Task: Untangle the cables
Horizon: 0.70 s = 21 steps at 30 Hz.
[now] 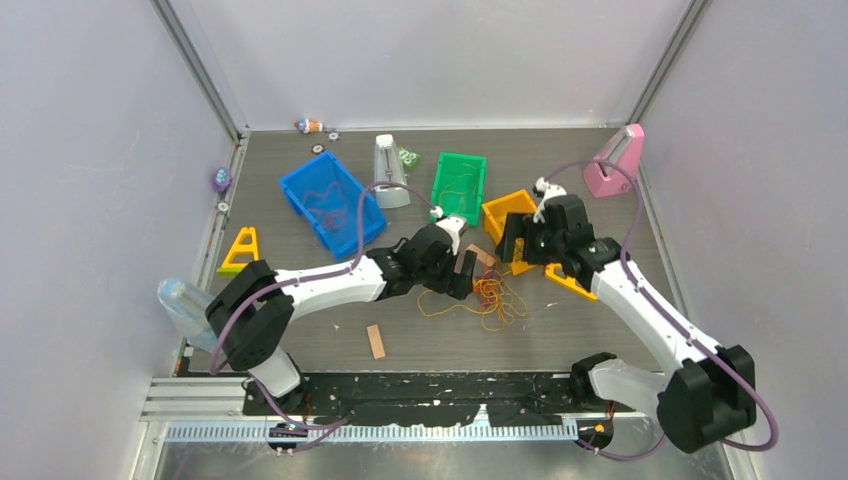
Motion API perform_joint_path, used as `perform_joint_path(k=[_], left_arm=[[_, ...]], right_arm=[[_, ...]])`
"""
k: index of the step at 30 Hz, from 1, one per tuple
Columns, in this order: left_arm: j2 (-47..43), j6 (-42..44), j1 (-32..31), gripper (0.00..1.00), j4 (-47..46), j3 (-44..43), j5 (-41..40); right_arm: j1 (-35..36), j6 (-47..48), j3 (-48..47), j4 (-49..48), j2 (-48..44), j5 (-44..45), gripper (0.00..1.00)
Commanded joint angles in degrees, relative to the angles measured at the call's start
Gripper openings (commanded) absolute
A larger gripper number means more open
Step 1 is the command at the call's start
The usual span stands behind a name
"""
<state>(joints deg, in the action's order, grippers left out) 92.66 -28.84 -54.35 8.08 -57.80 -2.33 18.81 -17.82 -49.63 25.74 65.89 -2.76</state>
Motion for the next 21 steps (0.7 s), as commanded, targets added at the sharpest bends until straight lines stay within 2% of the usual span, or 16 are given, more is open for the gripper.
perform_joint_path(k=[1, 4, 7, 14, 18, 20, 21], left_arm=[[-1.76, -4.32, 2.26, 0.82, -8.31, 3.47, 4.05], [-5.90, -5.46, 2.78, 0.83, -14.27, 8.74, 3.48], [-9.53, -4.75, 3.17, 0.83, -14.13, 12.14, 3.16], [-14.63, -2.18, 3.81, 0.83, -2.26, 13.23, 0.13], [-13.61, 0.13, 3.74, 0.83, 5.73, 11.34, 1.82], [-12.84, 1.49, 3.26, 0.83, 6.66, 10.81, 3.90], [-12.45, 2.64, 2.71, 0.82, 6.57, 10.60, 4.63]], right_arm=[[1.60, -2.68, 7.63, -2.14, -7.41, -7.99, 0.91], [3.58, -2.94, 11.10, -3.60, -8.70, -9.93, 0.85], [6.27, -2.60, 11.93, -4.72, -6.84, -8.40, 0.82], [12.56, -3.56, 11.00, -7.83, 1.58, -3.70, 0.77], [14.11, -4.80, 11.73, -10.48, 5.09, -2.34, 0.71], [14.29, -5.14, 11.93, -11.73, 6.39, -2.99, 0.63], [14.31, -5.17, 12.06, -12.23, 6.68, -3.32, 0.51]])
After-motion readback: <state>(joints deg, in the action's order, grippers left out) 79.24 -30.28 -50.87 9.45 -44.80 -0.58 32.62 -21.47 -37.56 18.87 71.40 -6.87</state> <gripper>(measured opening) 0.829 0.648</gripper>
